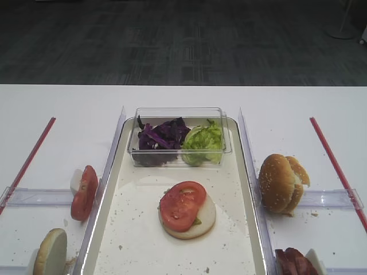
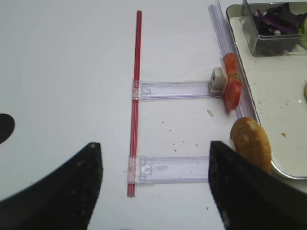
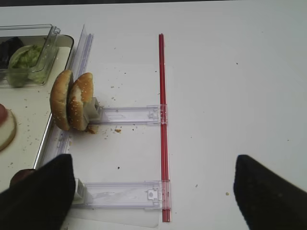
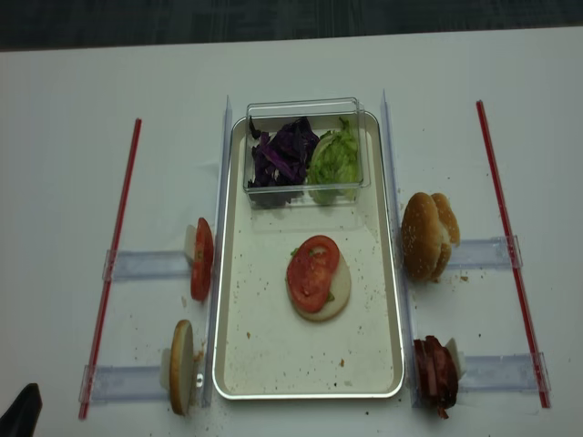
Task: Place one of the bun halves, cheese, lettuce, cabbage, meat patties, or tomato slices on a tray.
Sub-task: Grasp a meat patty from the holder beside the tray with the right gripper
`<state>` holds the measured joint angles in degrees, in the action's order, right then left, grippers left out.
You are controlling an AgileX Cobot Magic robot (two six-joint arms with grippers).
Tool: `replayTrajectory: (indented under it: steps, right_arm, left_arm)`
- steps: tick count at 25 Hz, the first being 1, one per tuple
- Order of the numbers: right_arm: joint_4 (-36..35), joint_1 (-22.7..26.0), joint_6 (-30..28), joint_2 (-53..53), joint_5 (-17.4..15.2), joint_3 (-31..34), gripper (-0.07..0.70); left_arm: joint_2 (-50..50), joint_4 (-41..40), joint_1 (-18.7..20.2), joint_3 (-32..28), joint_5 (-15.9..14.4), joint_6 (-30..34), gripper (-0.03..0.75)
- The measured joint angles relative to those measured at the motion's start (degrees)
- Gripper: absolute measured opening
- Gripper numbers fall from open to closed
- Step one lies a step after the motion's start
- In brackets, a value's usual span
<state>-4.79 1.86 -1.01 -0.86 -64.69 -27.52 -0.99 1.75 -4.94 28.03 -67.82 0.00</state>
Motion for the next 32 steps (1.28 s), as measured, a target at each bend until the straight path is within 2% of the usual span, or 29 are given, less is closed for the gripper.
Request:
replayTrajectory:
  steps: [32]
  right_arm:
    - [0.2, 0.0, 0.0, 0.0, 0.0, 0.0, 0.679]
  left_arm:
    - [0.0, 0.0, 0.0, 0.0, 0.0, 0.0, 0.438]
